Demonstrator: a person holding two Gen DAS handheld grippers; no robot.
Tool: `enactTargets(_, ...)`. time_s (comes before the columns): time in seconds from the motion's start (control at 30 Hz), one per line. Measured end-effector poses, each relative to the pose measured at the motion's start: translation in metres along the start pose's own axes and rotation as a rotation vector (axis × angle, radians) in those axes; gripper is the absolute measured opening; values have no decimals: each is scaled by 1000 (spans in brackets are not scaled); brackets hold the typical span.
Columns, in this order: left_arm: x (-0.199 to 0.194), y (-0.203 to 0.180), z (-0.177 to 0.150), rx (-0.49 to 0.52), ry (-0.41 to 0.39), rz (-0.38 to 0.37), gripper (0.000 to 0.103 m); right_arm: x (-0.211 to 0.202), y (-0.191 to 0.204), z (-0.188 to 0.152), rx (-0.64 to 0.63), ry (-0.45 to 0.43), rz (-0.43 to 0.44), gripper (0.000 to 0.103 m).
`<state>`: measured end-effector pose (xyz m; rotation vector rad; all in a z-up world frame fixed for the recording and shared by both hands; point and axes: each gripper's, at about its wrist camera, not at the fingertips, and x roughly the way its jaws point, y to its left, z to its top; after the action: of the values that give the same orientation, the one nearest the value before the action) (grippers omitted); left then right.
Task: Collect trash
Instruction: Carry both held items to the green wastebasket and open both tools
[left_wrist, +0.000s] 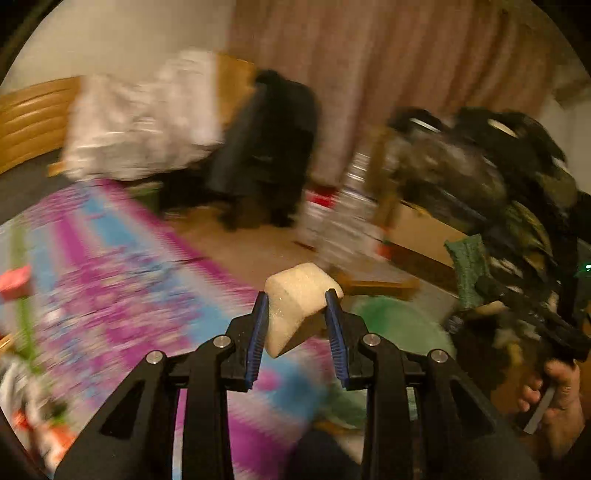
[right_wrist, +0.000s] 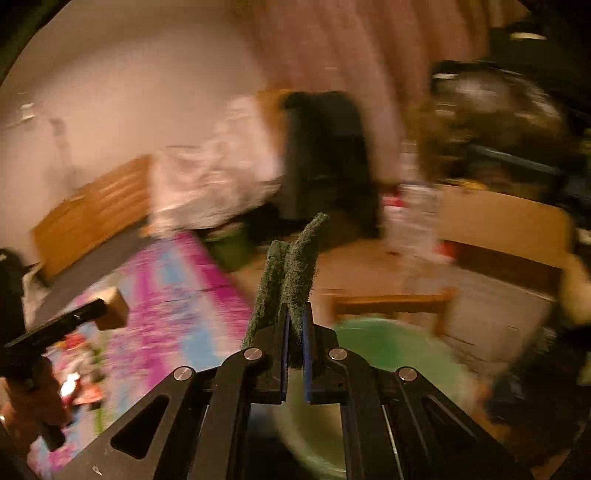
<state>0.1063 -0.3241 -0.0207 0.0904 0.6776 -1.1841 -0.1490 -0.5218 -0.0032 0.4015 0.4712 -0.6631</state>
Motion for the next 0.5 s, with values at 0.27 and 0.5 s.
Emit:
enactTargets(0.27,123,-88,11,112,156,-222,30,-2,-86,-23,70,85,-225,7)
enactTargets(0.5,175,-125,-4,161,250,-222,31,23,-105,-52,103,172,-205,7)
